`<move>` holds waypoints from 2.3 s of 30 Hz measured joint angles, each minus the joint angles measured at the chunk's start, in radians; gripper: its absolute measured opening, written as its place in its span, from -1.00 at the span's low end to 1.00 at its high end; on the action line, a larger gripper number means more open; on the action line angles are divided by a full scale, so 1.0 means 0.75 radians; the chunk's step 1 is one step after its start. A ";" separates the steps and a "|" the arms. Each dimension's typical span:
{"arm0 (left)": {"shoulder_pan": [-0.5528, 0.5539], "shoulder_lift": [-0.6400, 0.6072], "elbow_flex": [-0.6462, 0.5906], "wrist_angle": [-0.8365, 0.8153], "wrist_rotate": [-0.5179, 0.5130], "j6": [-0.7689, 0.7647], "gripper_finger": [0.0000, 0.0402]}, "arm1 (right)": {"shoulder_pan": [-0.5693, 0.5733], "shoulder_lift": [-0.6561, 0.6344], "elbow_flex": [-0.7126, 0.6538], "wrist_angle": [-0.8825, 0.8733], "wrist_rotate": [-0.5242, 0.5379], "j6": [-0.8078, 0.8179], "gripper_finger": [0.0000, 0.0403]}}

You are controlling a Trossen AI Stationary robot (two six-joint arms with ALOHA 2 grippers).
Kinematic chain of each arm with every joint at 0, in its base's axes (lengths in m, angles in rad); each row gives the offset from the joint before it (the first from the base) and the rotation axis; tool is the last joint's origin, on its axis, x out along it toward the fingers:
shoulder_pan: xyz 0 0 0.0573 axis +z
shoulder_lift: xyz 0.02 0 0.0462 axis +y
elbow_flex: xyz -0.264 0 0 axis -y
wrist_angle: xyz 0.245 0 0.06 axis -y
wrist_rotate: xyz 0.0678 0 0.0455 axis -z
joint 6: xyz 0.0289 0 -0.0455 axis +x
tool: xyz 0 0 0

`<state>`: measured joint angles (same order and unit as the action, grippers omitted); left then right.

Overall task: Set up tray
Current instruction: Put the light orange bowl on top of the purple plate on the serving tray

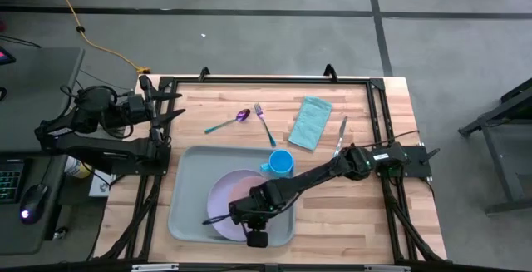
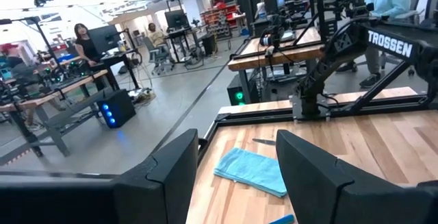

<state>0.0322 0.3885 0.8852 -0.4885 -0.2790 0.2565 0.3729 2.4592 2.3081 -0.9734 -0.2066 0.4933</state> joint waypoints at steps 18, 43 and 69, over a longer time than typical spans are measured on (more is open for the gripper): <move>0.000 0.000 0.000 0.000 -0.007 -0.004 0.13 | 0.016 0.038 0.001 0.010 -0.001 0.242 -1.00; 0.001 0.000 0.000 0.000 -0.006 -0.035 0.13 | 0.143 0.052 -0.001 -0.117 0.072 0.397 -1.00; 0.000 0.000 0.000 -0.001 -0.001 -0.036 0.13 | 0.215 0.100 0.000 -0.251 0.068 0.442 -1.00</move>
<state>0.0323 0.3885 0.8852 -0.4889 -0.2795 0.2295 0.5345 2.5340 2.3079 -1.1614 -0.1554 0.8246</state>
